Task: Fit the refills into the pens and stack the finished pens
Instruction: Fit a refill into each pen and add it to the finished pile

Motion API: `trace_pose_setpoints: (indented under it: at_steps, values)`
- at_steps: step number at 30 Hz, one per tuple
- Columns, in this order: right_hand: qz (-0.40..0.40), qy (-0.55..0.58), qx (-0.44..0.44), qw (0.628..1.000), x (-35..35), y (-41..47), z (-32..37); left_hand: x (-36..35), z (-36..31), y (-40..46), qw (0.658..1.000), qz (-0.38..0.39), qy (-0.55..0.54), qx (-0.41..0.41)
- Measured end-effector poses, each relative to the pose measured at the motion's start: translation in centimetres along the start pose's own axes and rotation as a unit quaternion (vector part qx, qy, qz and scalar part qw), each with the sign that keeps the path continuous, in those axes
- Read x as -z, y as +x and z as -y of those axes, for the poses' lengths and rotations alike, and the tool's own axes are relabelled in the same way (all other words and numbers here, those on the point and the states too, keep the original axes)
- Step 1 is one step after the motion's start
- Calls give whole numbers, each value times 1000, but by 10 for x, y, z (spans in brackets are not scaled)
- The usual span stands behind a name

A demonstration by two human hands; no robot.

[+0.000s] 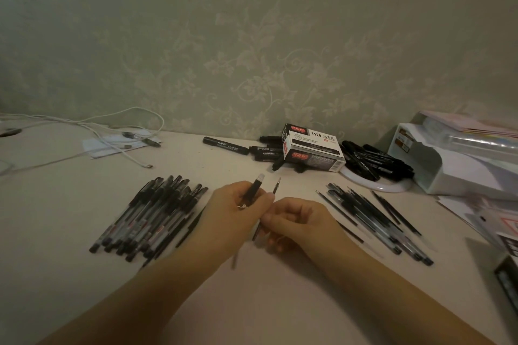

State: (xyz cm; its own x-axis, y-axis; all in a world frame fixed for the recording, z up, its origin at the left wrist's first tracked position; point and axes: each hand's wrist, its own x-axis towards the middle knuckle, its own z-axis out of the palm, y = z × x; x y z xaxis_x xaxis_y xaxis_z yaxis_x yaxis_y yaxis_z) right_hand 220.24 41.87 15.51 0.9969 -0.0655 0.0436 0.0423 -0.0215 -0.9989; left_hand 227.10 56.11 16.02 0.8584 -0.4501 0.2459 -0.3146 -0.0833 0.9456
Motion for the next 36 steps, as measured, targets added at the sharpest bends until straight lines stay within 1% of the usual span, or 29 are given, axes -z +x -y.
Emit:
trace_pose_setpoints:
  at_steps: [3,6,8,11,13,16,19,24,28,33,36]
  values:
    - [-10,-16,7,1000,0,0,-2,0,3,0,1000,9,19,-14]
    - [-20,-4,10,1000,2,0,-3,-1,4,0,999,23,19,-37]
    - [-74,19,35,996,4,3,-3,0,6,-1,997,26,33,-62]
    - [-179,89,93,975,14,6,0,2,13,0,992,36,87,-87]
    - [-207,92,110,968,20,6,1,2,16,1,990,50,98,-88]
    - [-199,88,102,971,22,8,-2,1,17,0,989,74,93,-92]
    - [-189,87,98,973,20,9,-4,0,15,-1,989,80,83,-98]
    - [-214,109,94,966,23,10,-2,1,14,-1,990,84,76,-88]
    - [-211,102,95,967,23,10,-2,1,13,-1,990,87,78,-81]
    - [-193,54,105,974,24,8,0,1,11,-2,990,92,78,-78]
    - [-143,-17,121,982,21,5,-1,-1,11,-3,988,101,75,-88]
